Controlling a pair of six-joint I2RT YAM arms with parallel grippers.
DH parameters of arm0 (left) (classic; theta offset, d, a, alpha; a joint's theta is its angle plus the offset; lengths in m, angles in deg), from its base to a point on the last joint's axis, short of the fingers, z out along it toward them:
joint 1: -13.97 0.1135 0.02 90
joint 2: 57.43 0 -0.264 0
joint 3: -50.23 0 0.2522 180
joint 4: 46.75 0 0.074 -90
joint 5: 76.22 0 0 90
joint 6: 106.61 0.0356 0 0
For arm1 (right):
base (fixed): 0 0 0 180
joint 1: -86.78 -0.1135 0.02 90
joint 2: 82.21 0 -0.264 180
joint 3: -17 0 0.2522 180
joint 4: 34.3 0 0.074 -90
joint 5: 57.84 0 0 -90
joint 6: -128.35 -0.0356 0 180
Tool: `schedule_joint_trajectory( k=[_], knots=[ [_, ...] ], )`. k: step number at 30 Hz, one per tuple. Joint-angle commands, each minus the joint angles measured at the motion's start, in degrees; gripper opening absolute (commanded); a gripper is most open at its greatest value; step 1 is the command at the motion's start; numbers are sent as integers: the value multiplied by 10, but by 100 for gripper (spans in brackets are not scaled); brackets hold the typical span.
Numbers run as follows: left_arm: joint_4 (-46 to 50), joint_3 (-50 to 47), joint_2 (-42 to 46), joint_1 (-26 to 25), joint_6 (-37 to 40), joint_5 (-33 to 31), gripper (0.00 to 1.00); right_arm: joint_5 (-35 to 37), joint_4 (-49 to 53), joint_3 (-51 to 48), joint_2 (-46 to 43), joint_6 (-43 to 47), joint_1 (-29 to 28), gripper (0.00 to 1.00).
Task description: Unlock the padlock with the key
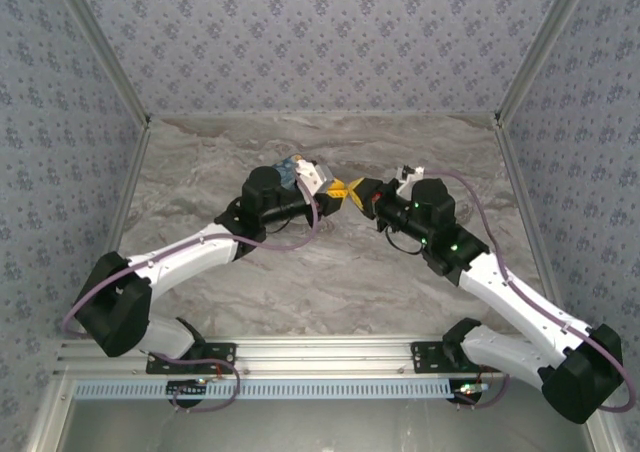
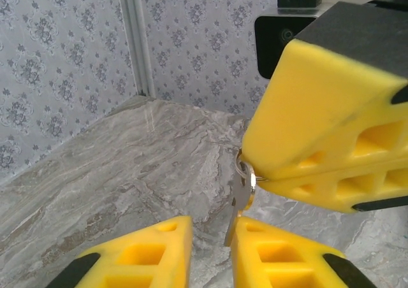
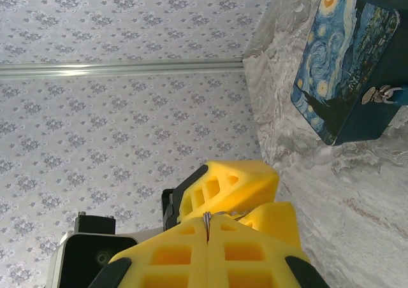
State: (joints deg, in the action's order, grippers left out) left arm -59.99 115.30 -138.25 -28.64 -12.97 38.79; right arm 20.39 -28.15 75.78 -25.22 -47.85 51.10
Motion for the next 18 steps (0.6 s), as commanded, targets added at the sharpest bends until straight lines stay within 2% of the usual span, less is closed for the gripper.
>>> schedule_joint_trajectory(
  k=[1, 4, 8, 10, 14, 18],
  knots=[
    [3, 25, -3, -5, 10, 15, 11, 6, -6, -6, -4, -6, -3, 0],
    [28, 28, 1, -5, 22, 12, 5, 10, -6, -8, -12, 4, 0, 0],
    [77, 26, 18, -5, 57, 0, 0, 23, 47, -3, -33, 56, 13, 1],
    [118, 28, 32, -5, 77, -5, 0, 26, 84, 3, -44, 93, 20, 9],
    [246, 50, 59, -5, 129, -23, 0, 7, 125, 4, -64, 196, 48, 30],
    [381, 83, 72, -5, 169, -56, 0, -23, 178, 12, -83, 372, 75, 54]
  ],
)
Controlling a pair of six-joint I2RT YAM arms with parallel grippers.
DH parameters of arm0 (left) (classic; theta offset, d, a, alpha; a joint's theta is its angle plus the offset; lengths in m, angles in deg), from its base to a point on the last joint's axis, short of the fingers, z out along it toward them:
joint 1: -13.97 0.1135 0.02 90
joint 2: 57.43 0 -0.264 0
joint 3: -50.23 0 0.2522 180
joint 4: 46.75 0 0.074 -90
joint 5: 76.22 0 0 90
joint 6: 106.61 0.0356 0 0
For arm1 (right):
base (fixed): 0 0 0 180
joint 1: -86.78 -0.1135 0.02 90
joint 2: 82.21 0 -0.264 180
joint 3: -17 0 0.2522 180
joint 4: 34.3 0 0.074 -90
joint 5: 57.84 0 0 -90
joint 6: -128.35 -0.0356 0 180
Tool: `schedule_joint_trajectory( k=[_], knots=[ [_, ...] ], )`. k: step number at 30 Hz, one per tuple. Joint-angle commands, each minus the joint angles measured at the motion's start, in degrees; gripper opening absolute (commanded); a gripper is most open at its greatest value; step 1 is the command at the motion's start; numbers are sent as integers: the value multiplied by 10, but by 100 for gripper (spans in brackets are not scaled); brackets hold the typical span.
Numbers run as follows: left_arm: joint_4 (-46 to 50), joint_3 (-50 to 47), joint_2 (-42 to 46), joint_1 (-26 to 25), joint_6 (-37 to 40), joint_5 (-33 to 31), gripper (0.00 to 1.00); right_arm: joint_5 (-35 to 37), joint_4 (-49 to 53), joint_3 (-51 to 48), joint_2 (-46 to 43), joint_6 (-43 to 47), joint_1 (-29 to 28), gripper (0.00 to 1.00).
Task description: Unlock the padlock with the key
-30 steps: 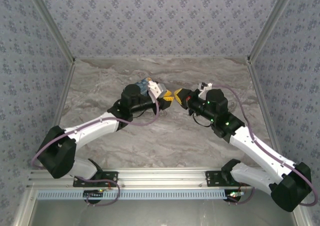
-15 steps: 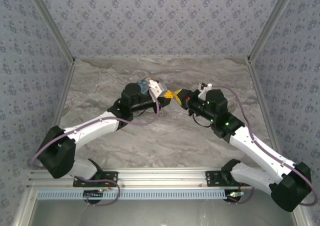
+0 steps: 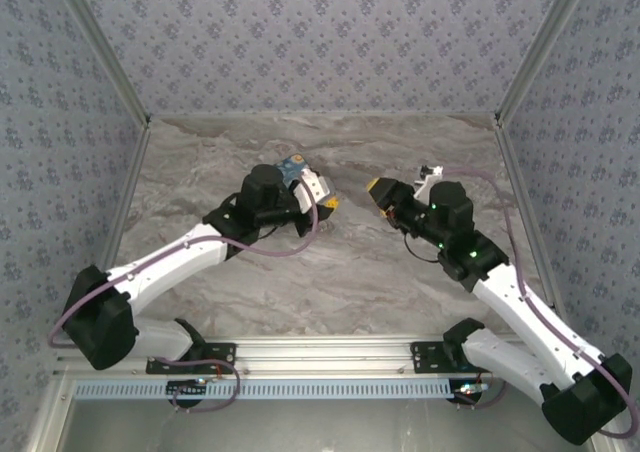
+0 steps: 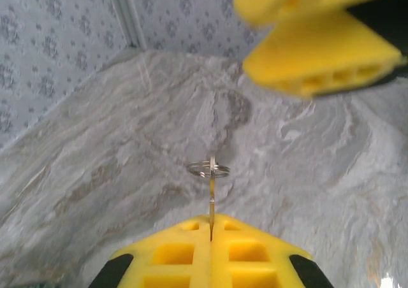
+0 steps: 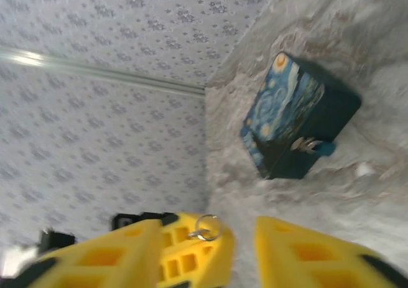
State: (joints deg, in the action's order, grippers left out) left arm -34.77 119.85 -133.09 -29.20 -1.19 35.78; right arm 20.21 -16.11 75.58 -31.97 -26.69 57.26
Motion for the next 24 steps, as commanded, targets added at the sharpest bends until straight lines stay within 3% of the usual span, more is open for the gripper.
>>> schedule_joint_trajectory(
  k=[1, 5, 12, 16, 24],
  knots=[
    [161, 47, 22, 0, 60, -30, 0, -27, 70, 19, -19, 207, 16, 57],
    [274, 86, 29, 1, 92, -39, 0, -62, 106, 36, -28, 415, 20, 71],
    [389, 124, 51, 1, 144, -70, 0, -217, 115, 41, -25, 720, 13, 72],
    [419, 132, 62, 1, 158, -72, 0, -241, 98, 36, -14, 813, -5, 73],
    [446, 145, 64, 0, 162, -69, 0, -195, 35, 53, 71, 894, -100, 69]
  ],
)
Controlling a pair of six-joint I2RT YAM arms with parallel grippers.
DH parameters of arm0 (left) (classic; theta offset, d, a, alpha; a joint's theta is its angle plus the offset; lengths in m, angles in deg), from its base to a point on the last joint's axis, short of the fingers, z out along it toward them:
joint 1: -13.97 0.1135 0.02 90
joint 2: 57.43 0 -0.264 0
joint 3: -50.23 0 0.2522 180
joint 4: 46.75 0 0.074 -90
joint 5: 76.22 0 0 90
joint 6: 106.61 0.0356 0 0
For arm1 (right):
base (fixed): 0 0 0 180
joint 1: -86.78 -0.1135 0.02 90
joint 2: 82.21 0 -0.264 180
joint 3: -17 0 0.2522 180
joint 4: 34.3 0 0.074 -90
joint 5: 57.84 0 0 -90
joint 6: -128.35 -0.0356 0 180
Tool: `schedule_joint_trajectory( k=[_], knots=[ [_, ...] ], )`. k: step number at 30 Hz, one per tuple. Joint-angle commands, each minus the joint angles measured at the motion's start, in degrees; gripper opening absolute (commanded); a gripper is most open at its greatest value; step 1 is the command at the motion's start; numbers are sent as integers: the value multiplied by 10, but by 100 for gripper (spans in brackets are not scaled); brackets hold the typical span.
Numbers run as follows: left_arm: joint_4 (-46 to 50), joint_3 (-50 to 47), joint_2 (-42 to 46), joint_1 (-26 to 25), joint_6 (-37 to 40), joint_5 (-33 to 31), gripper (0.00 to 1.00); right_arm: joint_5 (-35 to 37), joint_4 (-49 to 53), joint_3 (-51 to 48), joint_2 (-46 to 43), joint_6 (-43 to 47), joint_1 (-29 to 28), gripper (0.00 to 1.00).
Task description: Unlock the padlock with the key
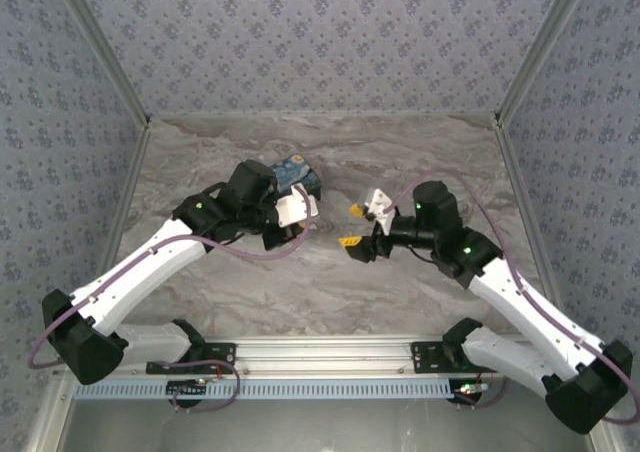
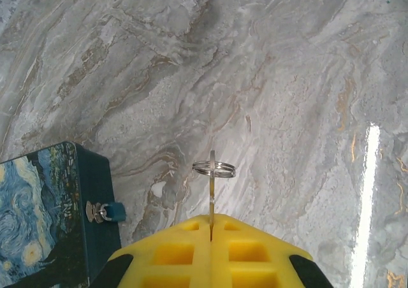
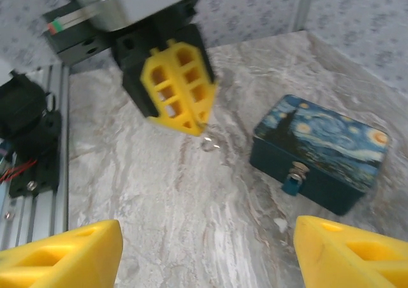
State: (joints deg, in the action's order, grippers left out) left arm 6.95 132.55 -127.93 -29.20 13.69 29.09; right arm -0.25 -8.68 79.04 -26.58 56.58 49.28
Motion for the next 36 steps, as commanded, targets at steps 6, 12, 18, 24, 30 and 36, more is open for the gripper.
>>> schedule_joint_trajectory(
  k=[6, 12, 18, 24, 30, 36],
  knots=[
    [29, 22, 18, 1, 18, 8, 0, 0, -118, 18, 74, 39, -31, 61],
    [22, 18, 19, 1, 20, 6, 0, -16, -149, 27, 116, 16, -36, 50],
    [11, 12, 19, 0, 19, 10, 0, -9, -177, 24, 135, -5, -43, 43],
    [-2, 8, 21, 0, 13, 14, 0, 6, -192, 12, 145, -20, -49, 32],
    [-4, 5, 26, 0, 18, 11, 0, 22, -189, 6, 141, -20, -48, 16],
    [0, 4, 27, 0, 22, 6, 0, 16, -174, -2, 128, -18, -38, 12]
  ],
)
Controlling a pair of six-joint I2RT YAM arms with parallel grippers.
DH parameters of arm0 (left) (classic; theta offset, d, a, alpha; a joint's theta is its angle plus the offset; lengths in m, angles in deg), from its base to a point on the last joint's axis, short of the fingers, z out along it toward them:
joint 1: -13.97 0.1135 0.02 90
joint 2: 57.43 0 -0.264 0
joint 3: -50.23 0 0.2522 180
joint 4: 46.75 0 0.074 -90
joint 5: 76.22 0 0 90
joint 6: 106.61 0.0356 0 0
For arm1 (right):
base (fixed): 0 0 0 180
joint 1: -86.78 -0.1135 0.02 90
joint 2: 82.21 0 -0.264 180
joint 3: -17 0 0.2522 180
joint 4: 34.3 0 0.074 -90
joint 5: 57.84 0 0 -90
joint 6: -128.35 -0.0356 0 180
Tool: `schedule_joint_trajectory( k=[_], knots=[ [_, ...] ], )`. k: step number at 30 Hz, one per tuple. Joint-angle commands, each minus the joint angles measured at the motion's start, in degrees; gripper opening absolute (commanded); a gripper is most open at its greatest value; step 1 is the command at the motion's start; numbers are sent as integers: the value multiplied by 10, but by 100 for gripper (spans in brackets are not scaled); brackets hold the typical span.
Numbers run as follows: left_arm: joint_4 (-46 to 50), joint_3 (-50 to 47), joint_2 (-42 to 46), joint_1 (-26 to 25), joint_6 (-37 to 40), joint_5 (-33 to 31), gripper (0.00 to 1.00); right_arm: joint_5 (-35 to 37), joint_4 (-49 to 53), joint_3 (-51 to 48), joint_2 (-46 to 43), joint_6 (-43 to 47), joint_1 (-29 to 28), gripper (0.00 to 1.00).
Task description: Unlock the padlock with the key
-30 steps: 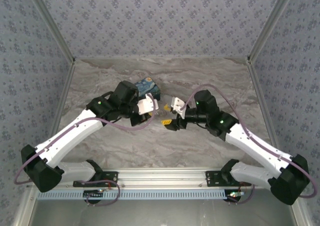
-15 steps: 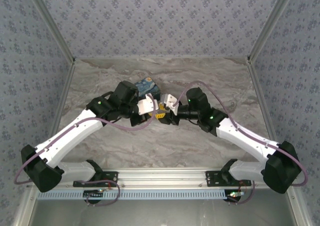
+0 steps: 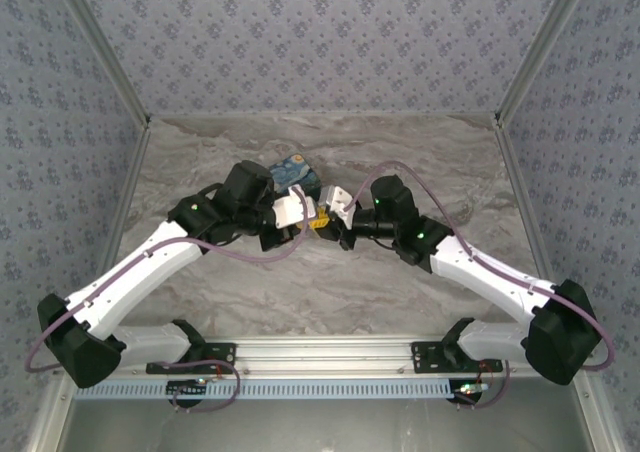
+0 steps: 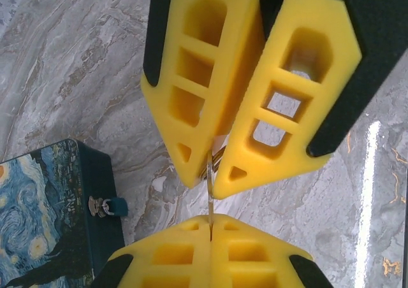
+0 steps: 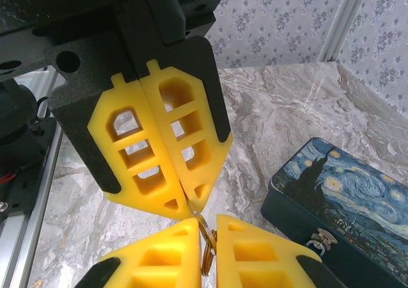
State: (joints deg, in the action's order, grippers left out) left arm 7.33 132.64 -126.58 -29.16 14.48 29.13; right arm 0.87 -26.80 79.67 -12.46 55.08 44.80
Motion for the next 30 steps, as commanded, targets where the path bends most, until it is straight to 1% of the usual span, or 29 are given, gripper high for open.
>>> schedule_joint_trajectory(
  k=[1, 7, 11, 12, 13, 15, 16, 17, 20, 22, 23, 25, 26, 30],
  knots=[
    [-2, 3, 13, 0, 15, 5, 0, 3, 9, -10, -17, -3, 8, 10],
    [1, 4, 12, 0, 17, 3, 0, -4, 29, -12, -27, 2, 13, 0],
    [0, 6, 16, 0, 15, 3, 0, -9, 35, -14, -30, -3, 19, 0],
    [-3, 6, 19, 0, 11, 4, 2, -14, 23, -19, -33, -15, 24, 0],
    [-8, 4, 23, 0, 5, 4, 11, -20, 4, -26, -37, -33, 29, 0],
    [-28, -4, 36, 6, -9, 19, 34, -34, -41, -43, -44, -73, 40, 0],
    [-45, -14, 46, 13, -23, 35, 43, -39, -69, -55, -48, -100, 45, 0],
    [-63, -24, 58, 20, -37, 49, 48, -43, -98, -63, -50, -124, 49, 0],
    [-159, -74, 100, 57, -116, 111, 57, -41, -176, -86, -58, -202, 57, 0],
    [-259, -122, 132, 79, -196, 146, 64, -37, -208, -92, -59, -249, 58, 0],
    [-301, -140, 143, 84, -235, 152, 66, -30, -221, -93, -59, -272, 57, 0],
    [-398, -177, 161, 89, -324, 147, 71, -17, -261, -97, -54, -334, 58, 0],
    [-436, -189, 163, 89, -367, 138, 71, -12, -283, -100, -52, -361, 57, 0],
    [-558, -220, 155, 90, -554, 92, 74, 11, -369, -106, -33, -467, 50, 0]
  ],
)
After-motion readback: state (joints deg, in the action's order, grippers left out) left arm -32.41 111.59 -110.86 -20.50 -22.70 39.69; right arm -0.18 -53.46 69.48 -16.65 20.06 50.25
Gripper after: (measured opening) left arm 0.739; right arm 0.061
